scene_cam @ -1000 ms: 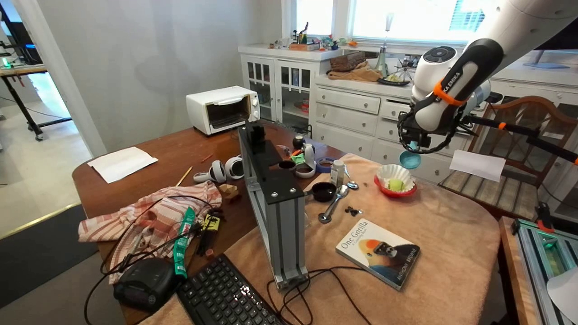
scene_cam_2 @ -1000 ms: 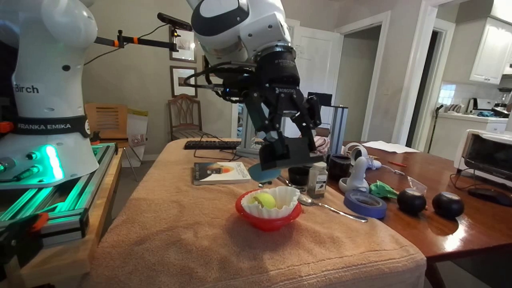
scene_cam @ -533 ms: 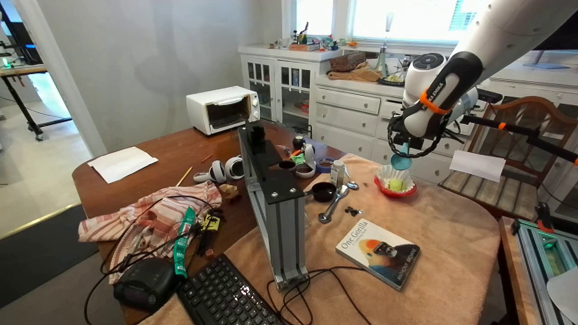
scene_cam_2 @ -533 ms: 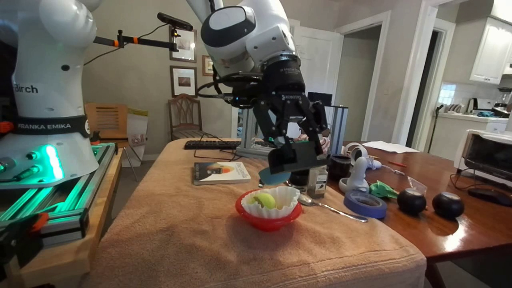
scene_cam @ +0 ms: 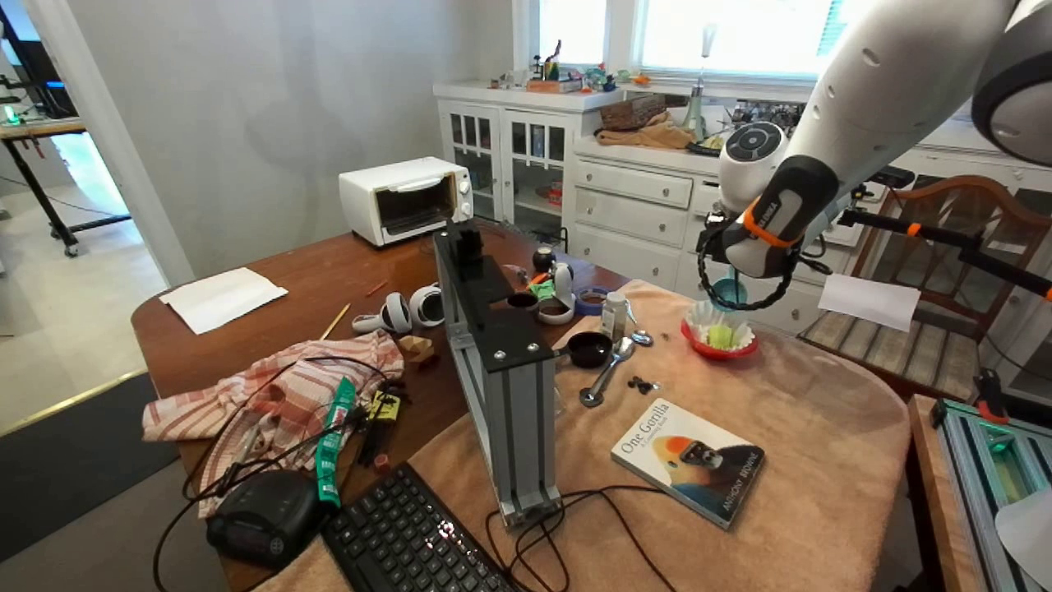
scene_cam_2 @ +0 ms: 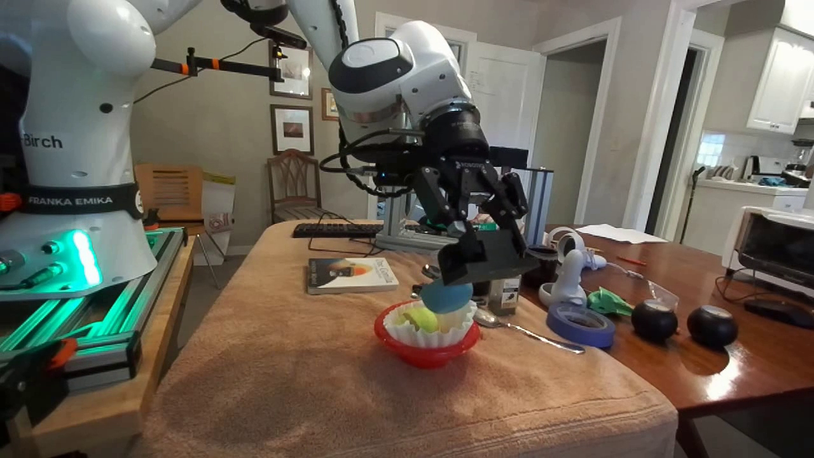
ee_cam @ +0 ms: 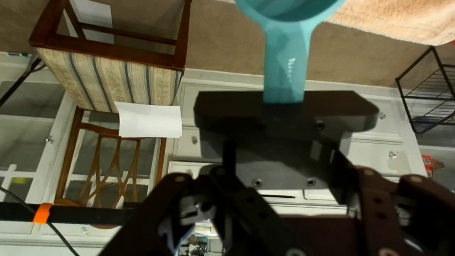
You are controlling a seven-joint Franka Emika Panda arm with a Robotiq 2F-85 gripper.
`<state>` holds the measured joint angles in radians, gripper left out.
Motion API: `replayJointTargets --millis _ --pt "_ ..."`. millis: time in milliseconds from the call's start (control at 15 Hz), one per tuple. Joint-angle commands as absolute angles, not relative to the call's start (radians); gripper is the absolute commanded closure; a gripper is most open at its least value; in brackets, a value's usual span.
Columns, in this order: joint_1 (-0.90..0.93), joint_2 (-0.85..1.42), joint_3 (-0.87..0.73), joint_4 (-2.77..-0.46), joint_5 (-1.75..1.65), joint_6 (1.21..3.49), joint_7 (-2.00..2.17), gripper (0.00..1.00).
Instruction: Use the blue ladle to scoop the green ball and put it in the grey masking tape hole
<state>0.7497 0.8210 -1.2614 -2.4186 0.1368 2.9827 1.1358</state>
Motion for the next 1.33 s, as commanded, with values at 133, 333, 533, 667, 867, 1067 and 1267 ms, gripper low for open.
replayJointTargets --millis 133,333,533,667,867,1067,1267 --pt "0.766 0.932 -1.233 -2.414 0.173 3.042 1.123 0.65" --pt "0.766 0.966 -1.206 -2.411 0.179 3.063 1.115 0.65" --pt "0.775 1.003 -1.192 -2.409 0.188 3.087 1.105 0.65" --pt "0.781 1.029 -1.190 -2.407 0.194 3.109 1.093 0.65" --pt "0.789 1.061 -1.186 -2.408 0.206 3.135 1.064 0.65" --pt "0.797 1.099 -1.181 -2.407 0.230 3.159 1.041 0.65" --pt "0.815 1.154 -1.180 -2.403 0.266 3.171 1.032 0.65"
